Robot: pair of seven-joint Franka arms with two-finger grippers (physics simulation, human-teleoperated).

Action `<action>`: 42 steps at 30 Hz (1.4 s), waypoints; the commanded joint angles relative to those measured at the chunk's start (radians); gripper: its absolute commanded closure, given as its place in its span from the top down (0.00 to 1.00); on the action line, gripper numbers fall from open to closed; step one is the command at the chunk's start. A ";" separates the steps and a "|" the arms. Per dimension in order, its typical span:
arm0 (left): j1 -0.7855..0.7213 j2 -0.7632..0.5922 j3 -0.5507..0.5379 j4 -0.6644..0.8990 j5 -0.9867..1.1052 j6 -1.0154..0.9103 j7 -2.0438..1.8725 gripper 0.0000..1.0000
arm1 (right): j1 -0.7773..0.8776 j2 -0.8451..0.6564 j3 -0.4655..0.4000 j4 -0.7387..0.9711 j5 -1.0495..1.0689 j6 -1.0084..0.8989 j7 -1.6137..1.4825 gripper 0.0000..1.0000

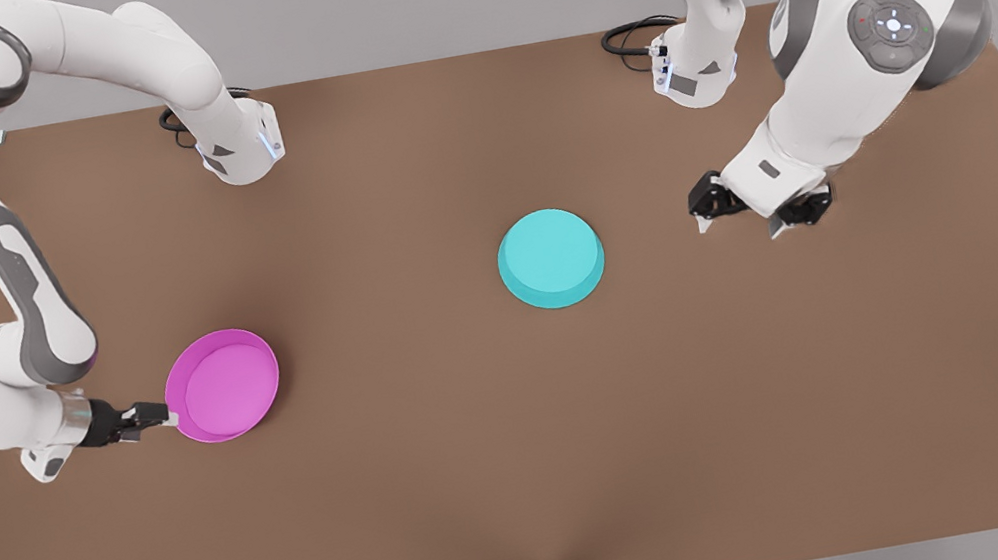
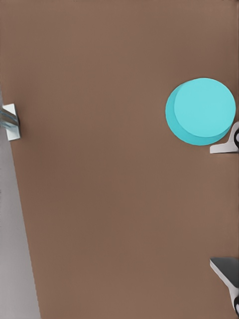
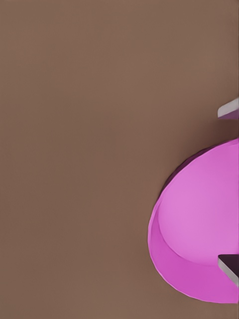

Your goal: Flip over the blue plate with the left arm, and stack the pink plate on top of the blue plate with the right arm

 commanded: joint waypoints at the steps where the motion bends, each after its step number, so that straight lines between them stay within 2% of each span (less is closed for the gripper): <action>1: -0.017 -0.001 0.000 0.002 0.059 0.001 0.001 1.00 | 0.000 0.001 0.000 0.000 -0.001 0.000 0.000 1.00; 3: -0.049 0.002 -0.037 0.000 0.050 0.001 -0.010 1.00 | 0.003 0.013 0.000 0.000 -0.016 0.006 0.000 1.00; 11: -0.049 0.005 -0.056 0.003 0.056 0.004 -0.021 1.00 | -0.008 0.071 0.003 -0.012 -0.127 0.017 -0.021 1.00; 13: -0.051 0.004 -0.056 0.005 0.056 0.004 -0.022 1.00 | -0.008 0.071 0.002 -0.022 -0.127 0.037 -0.018 0.86; 14: -0.051 0.005 -0.056 0.003 0.054 0.004 -0.022 1.00 | -0.005 0.078 0.002 -0.022 -0.127 0.038 -0.015 0.83; 25: -0.049 0.011 -0.054 0.005 0.060 0.005 -0.019 1.00 | 0.005 0.098 0.002 -0.042 -0.127 0.092 -0.005 0.82; 27: -0.048 0.013 -0.054 0.005 0.059 0.005 -0.019 1.00 | 0.005 0.099 0.002 -0.042 -0.128 0.092 -0.005 0.74; 28: -0.046 0.013 -0.054 0.005 0.059 0.005 -0.018 1.00 | 0.005 0.099 0.002 -0.045 -0.128 0.092 -0.005 0.66; 32: -0.052 0.016 -0.053 0.005 0.059 0.007 -0.019 1.00 | 0.005 0.099 0.002 -0.045 -0.130 0.092 -0.005 0.51; 42: -0.063 0.016 -0.054 0.005 0.106 0.030 -0.012 1.00 | -0.005 0.108 0.002 -0.055 -0.162 0.091 -0.005 0.51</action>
